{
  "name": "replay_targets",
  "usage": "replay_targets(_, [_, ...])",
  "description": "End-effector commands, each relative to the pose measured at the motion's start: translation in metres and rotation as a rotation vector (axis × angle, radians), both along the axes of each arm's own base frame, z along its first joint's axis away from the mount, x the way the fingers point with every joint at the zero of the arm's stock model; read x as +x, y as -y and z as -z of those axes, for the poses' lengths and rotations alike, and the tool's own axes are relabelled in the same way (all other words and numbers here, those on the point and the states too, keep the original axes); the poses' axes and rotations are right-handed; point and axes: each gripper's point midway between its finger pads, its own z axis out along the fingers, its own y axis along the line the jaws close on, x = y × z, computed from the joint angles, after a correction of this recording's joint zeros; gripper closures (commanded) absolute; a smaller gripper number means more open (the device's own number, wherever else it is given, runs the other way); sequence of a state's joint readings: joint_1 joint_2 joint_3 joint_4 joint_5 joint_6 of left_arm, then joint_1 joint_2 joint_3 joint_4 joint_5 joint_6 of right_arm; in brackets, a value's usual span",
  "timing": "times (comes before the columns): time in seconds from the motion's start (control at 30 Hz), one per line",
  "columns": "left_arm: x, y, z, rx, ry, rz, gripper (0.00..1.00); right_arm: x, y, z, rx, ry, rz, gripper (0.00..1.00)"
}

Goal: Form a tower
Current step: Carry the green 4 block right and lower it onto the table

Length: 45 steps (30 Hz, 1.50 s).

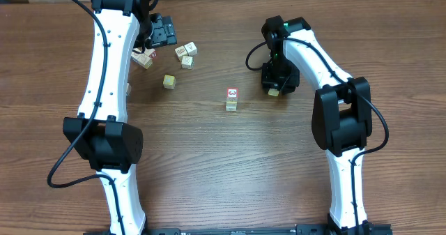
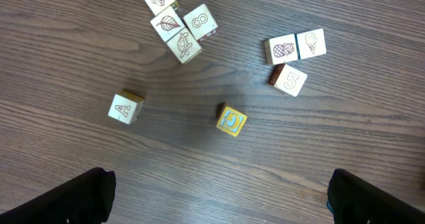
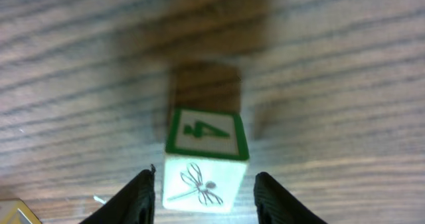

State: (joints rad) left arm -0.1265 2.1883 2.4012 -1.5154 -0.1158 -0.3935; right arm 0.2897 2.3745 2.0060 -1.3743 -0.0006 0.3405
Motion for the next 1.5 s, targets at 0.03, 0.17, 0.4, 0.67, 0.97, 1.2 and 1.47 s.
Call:
replay_targets(0.03, [0.001, 0.001, -0.011, -0.012, 0.031, -0.011, 0.00, 0.007, -0.003, 0.003, 0.008, 0.027, 0.004, 0.58])
replay_targets(0.17, [0.001, 0.001, -0.011, -0.012, 0.031, -0.011, 0.00, 0.009, -0.003, 0.003, 0.010, 0.034, 0.004, 0.58])
replay_targets(0.4, [0.001, 0.001, -0.011, -0.012, 0.031, -0.011, 0.00, 0.008, -0.003, 0.004, 0.009, 0.029, 0.004, 0.61])
replay_targets(0.67, [0.001, 0.001, -0.011, -0.012, 0.031, -0.011, 0.01, 0.006, -0.002, 0.003, 0.007, 0.022, 0.003, 0.70])
replay_targets(0.97, [0.001, 0.001, -0.011, -0.012, 0.031, -0.011, 0.00, 0.005, -0.005, 0.003, 0.011, 0.022, -0.001, 0.74])
replay_targets(1.2, [0.001, 0.001, -0.011, -0.012, 0.031, -0.011, 0.00, 0.003, -0.015, -0.010, 0.018, 0.047, -0.026, 0.73])
replay_targets(1.47, [0.001, 0.001, -0.011, -0.012, 0.031, -0.011, 0.00, 0.001, -0.017, -0.023, 0.019, 0.058, -0.032, 0.73])
